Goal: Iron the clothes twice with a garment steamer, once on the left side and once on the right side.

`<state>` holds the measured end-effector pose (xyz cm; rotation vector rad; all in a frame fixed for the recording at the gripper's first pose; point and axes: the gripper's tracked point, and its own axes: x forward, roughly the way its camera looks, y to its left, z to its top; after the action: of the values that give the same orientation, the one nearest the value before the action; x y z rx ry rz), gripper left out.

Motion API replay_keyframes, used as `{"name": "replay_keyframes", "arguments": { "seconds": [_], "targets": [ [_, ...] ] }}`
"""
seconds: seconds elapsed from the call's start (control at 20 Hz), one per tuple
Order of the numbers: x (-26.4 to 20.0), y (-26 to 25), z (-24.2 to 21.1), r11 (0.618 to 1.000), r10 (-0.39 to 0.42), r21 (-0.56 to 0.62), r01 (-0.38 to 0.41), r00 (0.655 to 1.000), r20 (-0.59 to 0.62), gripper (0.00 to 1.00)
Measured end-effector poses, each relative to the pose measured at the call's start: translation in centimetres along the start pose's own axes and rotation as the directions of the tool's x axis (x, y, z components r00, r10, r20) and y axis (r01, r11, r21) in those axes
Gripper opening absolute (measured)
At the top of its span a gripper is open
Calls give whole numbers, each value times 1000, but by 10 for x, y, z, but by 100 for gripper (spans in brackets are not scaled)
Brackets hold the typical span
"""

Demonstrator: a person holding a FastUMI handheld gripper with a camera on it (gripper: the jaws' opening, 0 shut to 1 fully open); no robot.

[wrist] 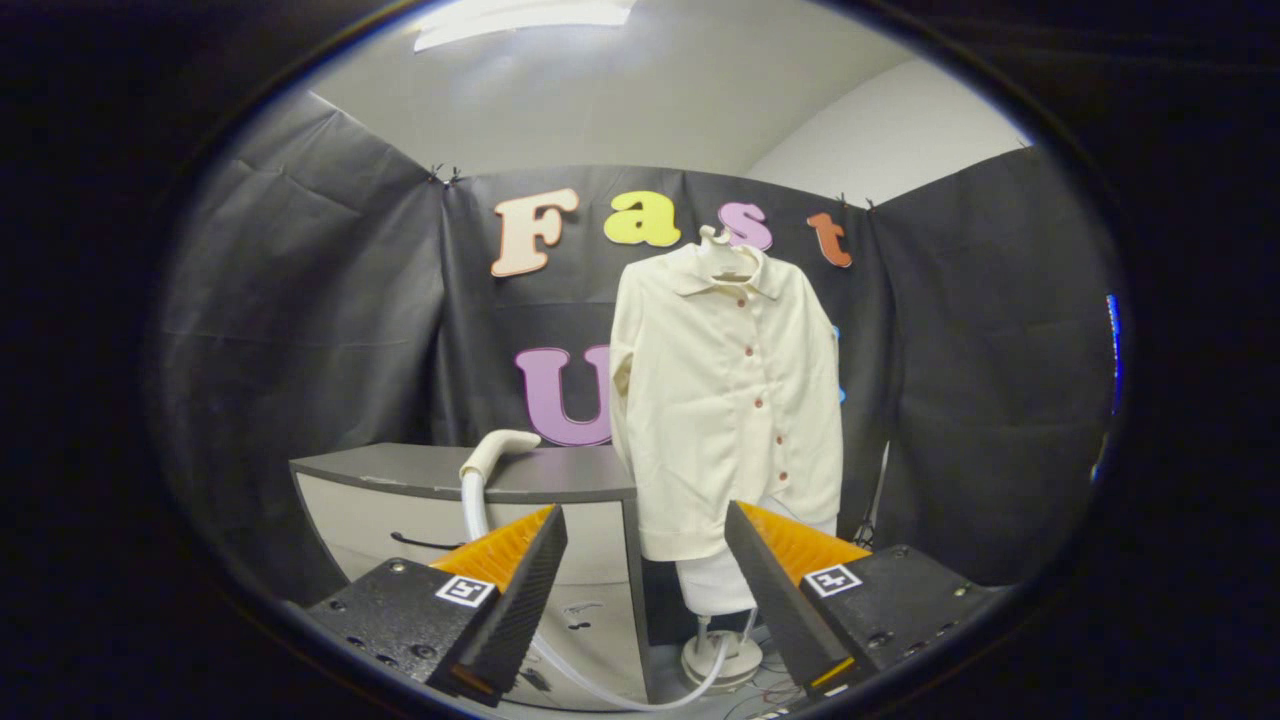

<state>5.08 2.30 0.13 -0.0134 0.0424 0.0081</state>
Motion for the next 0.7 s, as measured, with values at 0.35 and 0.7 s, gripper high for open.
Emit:
{"name": "replay_keyframes", "arguments": {
  "seconds": [0.35, 0.7],
  "targets": [
    [34, 16, 31, 997, -8, 79, 5, 999, 33, 97],
    [93, 67, 56, 973, 103, 208, -99, 995, -9, 97]
  ]
}}
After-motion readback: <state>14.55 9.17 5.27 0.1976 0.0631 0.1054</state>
